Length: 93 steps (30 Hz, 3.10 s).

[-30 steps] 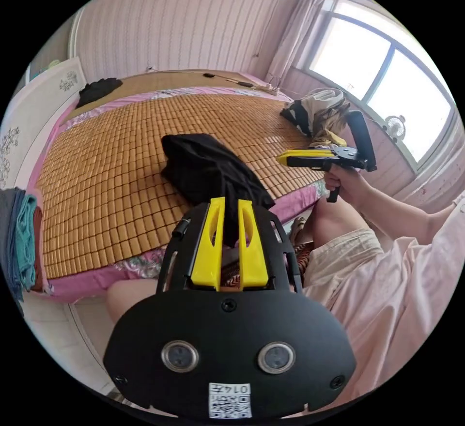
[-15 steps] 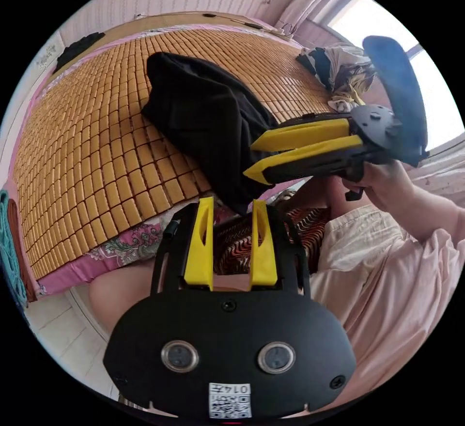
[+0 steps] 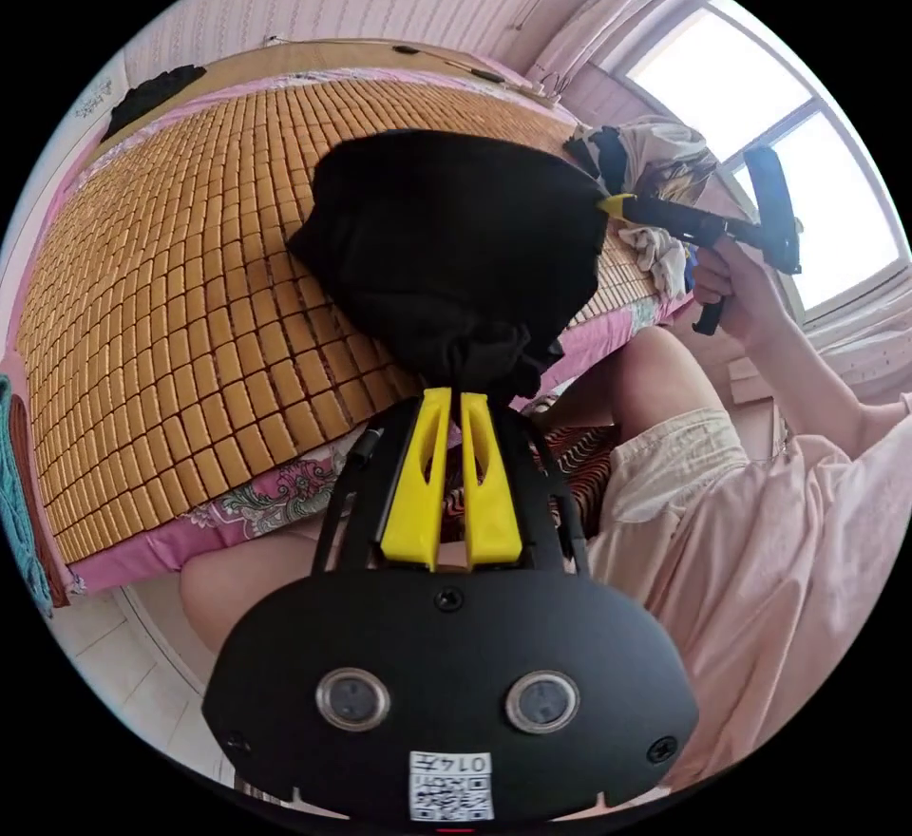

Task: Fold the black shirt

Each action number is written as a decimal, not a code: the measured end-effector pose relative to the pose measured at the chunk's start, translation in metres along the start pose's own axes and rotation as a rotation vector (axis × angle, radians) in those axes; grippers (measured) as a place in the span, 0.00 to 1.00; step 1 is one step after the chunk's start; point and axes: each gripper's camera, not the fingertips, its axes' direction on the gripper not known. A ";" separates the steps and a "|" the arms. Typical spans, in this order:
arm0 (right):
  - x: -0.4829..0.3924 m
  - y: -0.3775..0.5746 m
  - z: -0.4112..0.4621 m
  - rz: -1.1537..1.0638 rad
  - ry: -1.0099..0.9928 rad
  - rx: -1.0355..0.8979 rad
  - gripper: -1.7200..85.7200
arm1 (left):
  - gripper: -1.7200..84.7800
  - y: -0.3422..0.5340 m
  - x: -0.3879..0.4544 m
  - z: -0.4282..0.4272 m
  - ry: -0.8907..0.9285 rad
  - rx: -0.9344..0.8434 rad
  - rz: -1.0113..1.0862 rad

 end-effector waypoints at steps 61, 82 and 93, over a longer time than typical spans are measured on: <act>0.187 0.286 -0.303 0.403 -0.123 -0.004 0.02 | 0.05 -0.211 0.102 0.058 0.162 -0.156 0.237; 0.167 0.093 -0.189 0.238 0.088 -0.090 0.02 | 0.09 -0.170 -0.003 -0.077 -0.130 0.110 -0.070; 0.161 0.086 -0.181 0.246 0.075 -0.096 0.02 | 0.14 -0.205 0.049 0.003 -0.103 0.029 0.063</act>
